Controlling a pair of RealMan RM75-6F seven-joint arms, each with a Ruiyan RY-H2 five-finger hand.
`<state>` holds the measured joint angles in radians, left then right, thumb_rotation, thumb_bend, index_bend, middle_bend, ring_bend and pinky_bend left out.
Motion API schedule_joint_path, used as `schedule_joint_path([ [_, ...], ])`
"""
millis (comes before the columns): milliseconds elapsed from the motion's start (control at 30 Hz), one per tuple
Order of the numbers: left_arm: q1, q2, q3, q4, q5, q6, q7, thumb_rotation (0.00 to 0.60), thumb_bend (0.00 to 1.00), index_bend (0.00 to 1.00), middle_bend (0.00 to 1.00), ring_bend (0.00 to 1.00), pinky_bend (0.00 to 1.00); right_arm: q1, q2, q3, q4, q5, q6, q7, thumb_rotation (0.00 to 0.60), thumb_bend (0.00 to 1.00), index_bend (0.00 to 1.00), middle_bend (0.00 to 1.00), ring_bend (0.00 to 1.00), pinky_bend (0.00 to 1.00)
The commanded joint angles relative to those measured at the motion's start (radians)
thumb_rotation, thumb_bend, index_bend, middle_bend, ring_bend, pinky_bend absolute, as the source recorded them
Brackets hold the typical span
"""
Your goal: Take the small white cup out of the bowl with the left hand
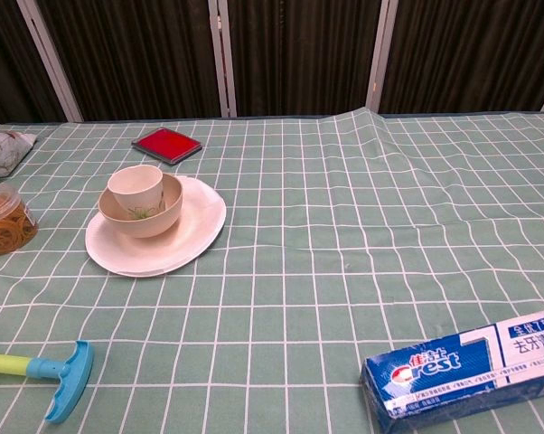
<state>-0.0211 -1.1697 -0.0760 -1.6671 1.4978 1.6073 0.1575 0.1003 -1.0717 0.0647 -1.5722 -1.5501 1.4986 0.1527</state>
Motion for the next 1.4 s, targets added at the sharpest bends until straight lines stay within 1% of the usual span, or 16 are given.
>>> schedule_joint_path([
  [33,0.0,-0.001,0.001,0.001,-0.001,-0.002,-0.001,0.6,0.03,0.0,0.0,0.0,0.0,0.0,0.0,0.0,-0.001,0.0,0.0,0.001,0.6,0.09,0.01,0.0,0.0,0.0],
  [267,-0.003,0.001,0.004,-0.002,0.005,-0.008,-0.008,0.6,0.03,0.0,0.0,0.0,0.0,-0.003,0.004,0.001,-0.005,-0.001,0.006,0.006,0.6,0.09,0.01,0.0,0.0,0.0],
  [433,-0.023,-0.004,0.001,-0.008,0.02,-0.025,0.007,0.6,0.03,0.0,0.0,0.0,0.0,-0.005,0.007,0.002,-0.007,0.002,0.008,0.009,0.6,0.09,0.01,0.0,0.0,0.0],
  [467,-0.057,-0.012,-0.008,-0.014,0.025,-0.067,0.016,0.6,0.03,0.0,0.0,0.0,0.0,-0.004,0.007,0.004,-0.006,0.01,0.002,0.011,0.6,0.09,0.01,0.0,0.0,0.0],
  [567,-0.113,-0.02,-0.031,-0.026,0.009,-0.141,0.047,0.6,0.03,0.0,0.0,0.0,0.0,-0.004,0.009,0.007,-0.008,0.013,0.002,0.017,0.6,0.09,0.01,0.0,0.0,0.0],
  [700,-0.176,-0.044,-0.07,-0.028,-0.02,-0.203,0.092,0.6,0.03,0.01,0.0,0.0,0.0,-0.005,0.013,0.009,-0.01,0.012,0.007,0.027,0.6,0.09,0.01,0.0,0.0,0.0],
  [767,-0.207,-0.06,-0.091,-0.023,-0.035,-0.229,0.116,0.6,0.05,0.05,0.0,0.0,0.0,-0.004,0.014,0.01,-0.009,0.014,0.006,0.032,0.6,0.09,0.01,0.0,0.0,0.0],
  [833,-0.271,-0.096,-0.133,-0.01,-0.073,-0.289,0.153,0.6,0.08,0.13,0.0,0.0,0.0,-0.004,0.016,0.012,-0.006,0.016,0.006,0.044,0.6,0.09,0.01,0.0,0.0,0.0],
  [867,-0.293,-0.112,-0.147,-0.003,-0.098,-0.314,0.171,0.6,0.09,0.15,0.0,0.0,0.0,-0.004,0.017,0.012,-0.004,0.016,0.005,0.048,0.6,0.09,0.01,0.0,0.0,0.0],
  [967,-0.348,-0.148,-0.172,0.012,-0.155,-0.374,0.22,0.6,0.12,0.22,0.0,0.0,0.0,-0.005,0.022,0.014,-0.002,0.019,0.004,0.066,0.6,0.09,0.01,0.0,0.0,0.0],
  [1067,-0.392,-0.184,-0.185,0.039,-0.198,-0.419,0.266,0.6,0.12,0.28,0.0,0.0,0.0,-0.006,0.026,0.016,-0.002,0.02,0.007,0.079,0.6,0.09,0.01,0.0,0.0,0.0],
  [1167,-0.449,-0.244,-0.195,0.089,-0.251,-0.46,0.331,0.6,0.13,0.35,0.0,0.0,0.0,-0.008,0.03,0.018,0.0,0.02,0.01,0.095,0.6,0.09,0.01,0.0,0.0,0.0],
  [1233,-0.489,-0.295,-0.203,0.132,-0.293,-0.494,0.361,0.6,0.15,0.36,0.0,0.0,0.0,-0.008,0.032,0.02,0.003,0.026,0.008,0.107,0.6,0.09,0.01,0.0,0.0,0.0],
  [1400,-0.533,-0.356,-0.2,0.187,-0.356,-0.53,0.385,0.6,0.16,0.4,0.0,0.0,0.0,-0.006,0.033,0.023,0.01,0.032,0.003,0.12,0.6,0.09,0.01,0.0,0.0,0.0],
])
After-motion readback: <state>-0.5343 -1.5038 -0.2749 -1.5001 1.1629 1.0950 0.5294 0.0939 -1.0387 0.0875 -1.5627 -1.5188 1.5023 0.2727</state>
